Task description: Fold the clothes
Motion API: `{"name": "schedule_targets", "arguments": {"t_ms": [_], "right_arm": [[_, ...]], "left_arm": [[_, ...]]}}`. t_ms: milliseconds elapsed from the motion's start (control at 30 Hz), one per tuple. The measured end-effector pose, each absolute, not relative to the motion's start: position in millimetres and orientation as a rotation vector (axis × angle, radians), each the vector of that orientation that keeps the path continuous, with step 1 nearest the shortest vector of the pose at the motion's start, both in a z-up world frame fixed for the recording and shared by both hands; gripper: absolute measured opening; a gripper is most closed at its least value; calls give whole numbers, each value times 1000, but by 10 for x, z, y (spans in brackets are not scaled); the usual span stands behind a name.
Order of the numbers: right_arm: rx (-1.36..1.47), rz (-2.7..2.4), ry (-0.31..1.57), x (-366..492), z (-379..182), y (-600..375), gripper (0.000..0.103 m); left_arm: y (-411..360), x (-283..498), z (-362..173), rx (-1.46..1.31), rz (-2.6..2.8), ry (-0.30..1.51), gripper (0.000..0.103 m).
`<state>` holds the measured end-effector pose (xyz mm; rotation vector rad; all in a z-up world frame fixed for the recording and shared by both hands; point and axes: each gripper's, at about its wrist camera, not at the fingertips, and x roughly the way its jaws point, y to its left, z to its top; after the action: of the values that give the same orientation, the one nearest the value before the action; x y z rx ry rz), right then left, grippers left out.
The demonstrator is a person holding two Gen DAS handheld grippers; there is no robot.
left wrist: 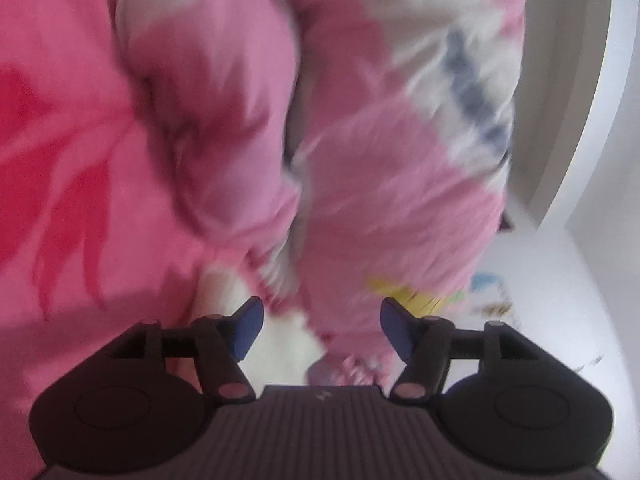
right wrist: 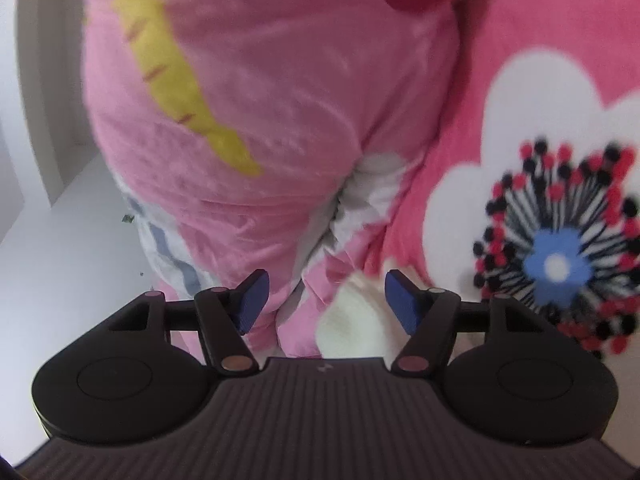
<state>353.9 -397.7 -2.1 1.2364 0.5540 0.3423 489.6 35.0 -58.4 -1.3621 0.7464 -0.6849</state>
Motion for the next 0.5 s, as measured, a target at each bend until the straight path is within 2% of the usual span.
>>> {"name": "schedule_targets", "arguments": {"t_ms": [167,333,500], "right_arm": [[966,361,547,3047,395,-3973,65],[719,276,615,2314,525,-4043,83],[593,262,686,1731,345,-3970,90]], "left_arm": [[434,4665,-396,-1175,-660,856,68],[387,4081,-289,-985,-773,978,72],[182,3423,-283,-888,-928,1007,75]]}}
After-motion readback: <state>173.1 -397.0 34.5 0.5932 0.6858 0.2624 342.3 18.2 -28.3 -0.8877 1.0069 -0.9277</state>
